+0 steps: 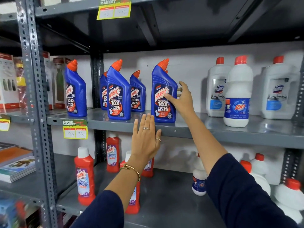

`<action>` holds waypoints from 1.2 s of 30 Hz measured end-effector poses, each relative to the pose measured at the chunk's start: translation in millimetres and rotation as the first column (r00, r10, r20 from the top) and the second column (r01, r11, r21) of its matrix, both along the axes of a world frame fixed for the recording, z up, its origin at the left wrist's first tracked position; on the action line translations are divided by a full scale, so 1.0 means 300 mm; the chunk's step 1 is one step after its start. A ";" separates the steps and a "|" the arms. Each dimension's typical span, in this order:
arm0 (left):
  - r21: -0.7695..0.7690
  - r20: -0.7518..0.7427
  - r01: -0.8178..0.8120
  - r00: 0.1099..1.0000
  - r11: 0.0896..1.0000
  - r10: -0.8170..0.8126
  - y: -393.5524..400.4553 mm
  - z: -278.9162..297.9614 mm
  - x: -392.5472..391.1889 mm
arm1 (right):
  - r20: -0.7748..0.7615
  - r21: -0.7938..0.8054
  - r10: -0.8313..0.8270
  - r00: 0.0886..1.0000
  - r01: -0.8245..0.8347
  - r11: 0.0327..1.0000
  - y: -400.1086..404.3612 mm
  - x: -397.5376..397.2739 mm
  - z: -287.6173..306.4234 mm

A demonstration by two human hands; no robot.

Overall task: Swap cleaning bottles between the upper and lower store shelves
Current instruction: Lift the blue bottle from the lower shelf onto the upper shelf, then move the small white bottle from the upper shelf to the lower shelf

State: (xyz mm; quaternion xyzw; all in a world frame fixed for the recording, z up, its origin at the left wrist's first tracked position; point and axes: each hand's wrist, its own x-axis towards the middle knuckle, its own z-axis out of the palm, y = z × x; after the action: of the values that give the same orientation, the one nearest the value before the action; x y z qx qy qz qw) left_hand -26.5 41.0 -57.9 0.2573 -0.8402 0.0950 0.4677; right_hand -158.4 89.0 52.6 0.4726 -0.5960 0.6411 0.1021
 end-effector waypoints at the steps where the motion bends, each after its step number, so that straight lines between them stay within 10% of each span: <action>1: -0.005 0.004 -0.006 1.000 1.000 0.006 0.013 0.006 -0.012 | -0.018 -0.019 -0.028 0.999 0.028 0.999 0.022 -0.008 -0.003; 12: -0.026 0.087 0.097 0.992 0.995 -0.095 0.179 0.061 -0.180 | -0.250 -0.324 -0.623 0.742 0.542 0.776 0.314 -0.141 0.004; 18: -0.069 0.085 0.159 0.985 0.985 -0.153 0.241 0.092 -0.257 | -0.279 -0.092 -0.781 0.559 0.794 0.601 0.410 -0.221 -0.014; 27: -0.062 0.111 0.140 0.985 0.988 -0.132 0.259 0.104 -0.305 | -0.143 0.190 -0.654 0.743 0.669 0.719 0.442 -0.272 -0.078; 36: -0.024 0.141 0.170 0.976 0.985 -0.165 0.264 0.101 -0.287 | -0.103 0.148 -0.657 0.747 0.665 0.732 0.472 -0.216 -0.096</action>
State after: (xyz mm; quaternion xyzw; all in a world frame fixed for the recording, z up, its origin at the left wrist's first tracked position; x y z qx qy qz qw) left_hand -112.4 120.2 -27.8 0.1696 -0.8876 0.0880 0.4191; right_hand -223.3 230.7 23.6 0.2510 -0.7767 0.4972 0.2942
